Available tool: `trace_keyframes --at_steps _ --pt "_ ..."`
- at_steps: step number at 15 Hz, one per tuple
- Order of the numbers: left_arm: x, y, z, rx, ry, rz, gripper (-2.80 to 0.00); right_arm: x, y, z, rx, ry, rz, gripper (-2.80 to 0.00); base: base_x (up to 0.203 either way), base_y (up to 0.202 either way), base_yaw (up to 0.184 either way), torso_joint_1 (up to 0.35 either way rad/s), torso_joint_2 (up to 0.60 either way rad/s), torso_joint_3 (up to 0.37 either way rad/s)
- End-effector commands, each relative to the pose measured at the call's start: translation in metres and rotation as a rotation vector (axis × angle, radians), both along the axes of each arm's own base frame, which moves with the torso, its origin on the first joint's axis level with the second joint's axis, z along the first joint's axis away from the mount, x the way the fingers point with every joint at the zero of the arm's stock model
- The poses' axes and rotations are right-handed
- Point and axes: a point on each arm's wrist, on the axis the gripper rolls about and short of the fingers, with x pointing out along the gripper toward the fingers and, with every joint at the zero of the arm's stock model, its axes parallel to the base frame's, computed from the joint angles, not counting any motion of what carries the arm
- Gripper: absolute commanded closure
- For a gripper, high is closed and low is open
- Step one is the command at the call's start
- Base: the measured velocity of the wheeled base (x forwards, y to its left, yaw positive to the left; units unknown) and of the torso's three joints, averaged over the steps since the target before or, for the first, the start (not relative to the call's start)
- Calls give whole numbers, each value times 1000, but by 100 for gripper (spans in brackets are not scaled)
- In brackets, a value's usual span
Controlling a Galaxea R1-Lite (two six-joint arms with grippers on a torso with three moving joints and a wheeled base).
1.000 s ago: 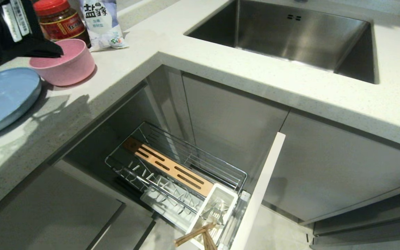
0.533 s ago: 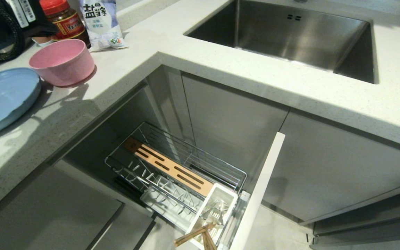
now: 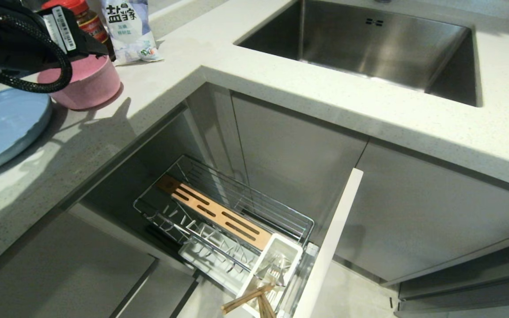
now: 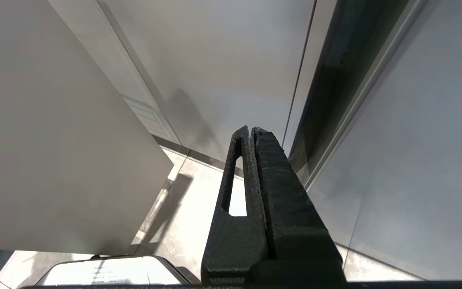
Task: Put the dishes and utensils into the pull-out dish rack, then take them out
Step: Pick up the bowl and place it in the cupboard
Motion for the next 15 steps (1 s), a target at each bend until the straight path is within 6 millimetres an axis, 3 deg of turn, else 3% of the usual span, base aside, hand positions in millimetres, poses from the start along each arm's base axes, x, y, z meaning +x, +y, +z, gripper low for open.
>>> trace_keyframes --at_steps 1,6,10,15 --pt "12 -1 -4 2 3 15 -280 0 0 0 1 -5 -1 0 0 0 0 0 0 0" --pt "36 3 -10 22 -18 21 -280 0 0 0 1 -5 -1 0 0 0 0 0 0 0" --pt "46 3 -16 14 7 -71 -280 0 0 0 1 -5 1 0 0 0 0 0 0 0" --pt "54 4 -20 27 19 -66 -280 0 0 0 1 -5 1 0 0 0 0 0 0 0"
